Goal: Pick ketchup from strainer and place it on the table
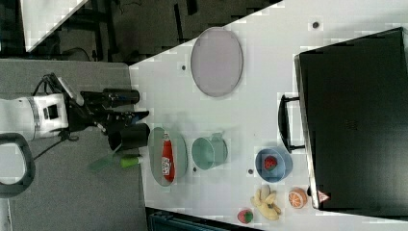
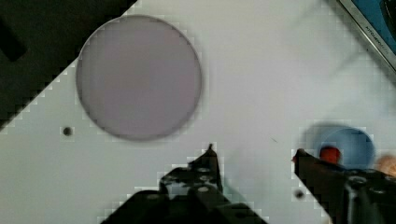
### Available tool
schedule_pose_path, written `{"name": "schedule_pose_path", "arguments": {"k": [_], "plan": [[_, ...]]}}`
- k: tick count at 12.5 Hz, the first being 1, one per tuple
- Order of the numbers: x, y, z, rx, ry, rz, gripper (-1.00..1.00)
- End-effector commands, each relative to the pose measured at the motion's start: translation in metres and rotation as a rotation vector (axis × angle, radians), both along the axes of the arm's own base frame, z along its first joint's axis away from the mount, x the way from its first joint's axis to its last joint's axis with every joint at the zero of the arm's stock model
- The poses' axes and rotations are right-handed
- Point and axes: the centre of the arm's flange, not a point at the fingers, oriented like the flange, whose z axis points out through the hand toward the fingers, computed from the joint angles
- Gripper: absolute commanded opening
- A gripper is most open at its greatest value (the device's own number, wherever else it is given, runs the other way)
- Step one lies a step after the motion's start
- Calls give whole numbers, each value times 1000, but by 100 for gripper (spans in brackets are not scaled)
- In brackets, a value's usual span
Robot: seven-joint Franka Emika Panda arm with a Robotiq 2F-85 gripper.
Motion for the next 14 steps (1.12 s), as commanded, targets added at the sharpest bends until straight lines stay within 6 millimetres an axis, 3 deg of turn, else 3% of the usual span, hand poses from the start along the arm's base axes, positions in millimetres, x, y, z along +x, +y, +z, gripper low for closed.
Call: {"name": "schedule_pose_path", "arguments": {"k": [1, 3, 5, 10, 14], "plan": [[-132, -16, 70, 27, 49, -96, 58], [-126, 2, 63, 17, 64, -61, 99], [-117, 41, 51, -3, 77, 11, 100], [-99, 164, 11, -51, 42, 231, 100], [-107, 261, -46, -63, 92, 421, 100]]}}
